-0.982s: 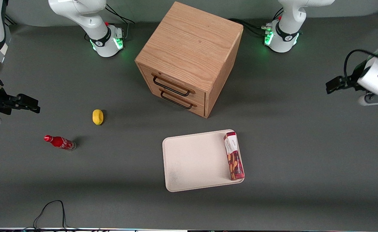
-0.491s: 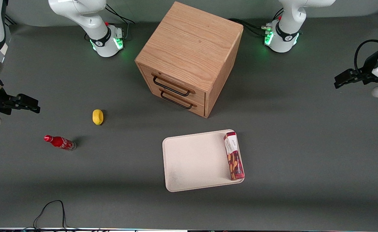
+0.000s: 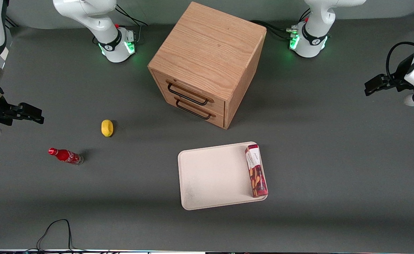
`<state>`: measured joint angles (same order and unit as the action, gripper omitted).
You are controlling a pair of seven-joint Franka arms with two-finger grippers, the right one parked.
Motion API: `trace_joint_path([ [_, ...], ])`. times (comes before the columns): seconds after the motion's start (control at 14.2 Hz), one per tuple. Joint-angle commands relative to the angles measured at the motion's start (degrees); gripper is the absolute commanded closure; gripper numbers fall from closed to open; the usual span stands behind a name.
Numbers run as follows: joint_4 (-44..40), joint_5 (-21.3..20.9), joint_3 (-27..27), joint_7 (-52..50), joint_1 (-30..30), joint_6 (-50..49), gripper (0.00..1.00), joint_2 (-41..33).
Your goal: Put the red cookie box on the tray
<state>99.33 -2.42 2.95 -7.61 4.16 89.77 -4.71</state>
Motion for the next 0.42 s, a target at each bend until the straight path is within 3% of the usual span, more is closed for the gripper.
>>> trace_joint_path([
  [0.0,-5.54,-0.04,1.53,-0.3,1.72,-1.7,0.0,3.21],
  [0.35,-7.92,-0.22,6.53,-0.48,6.56,-1.79,0.0,4.18],
])
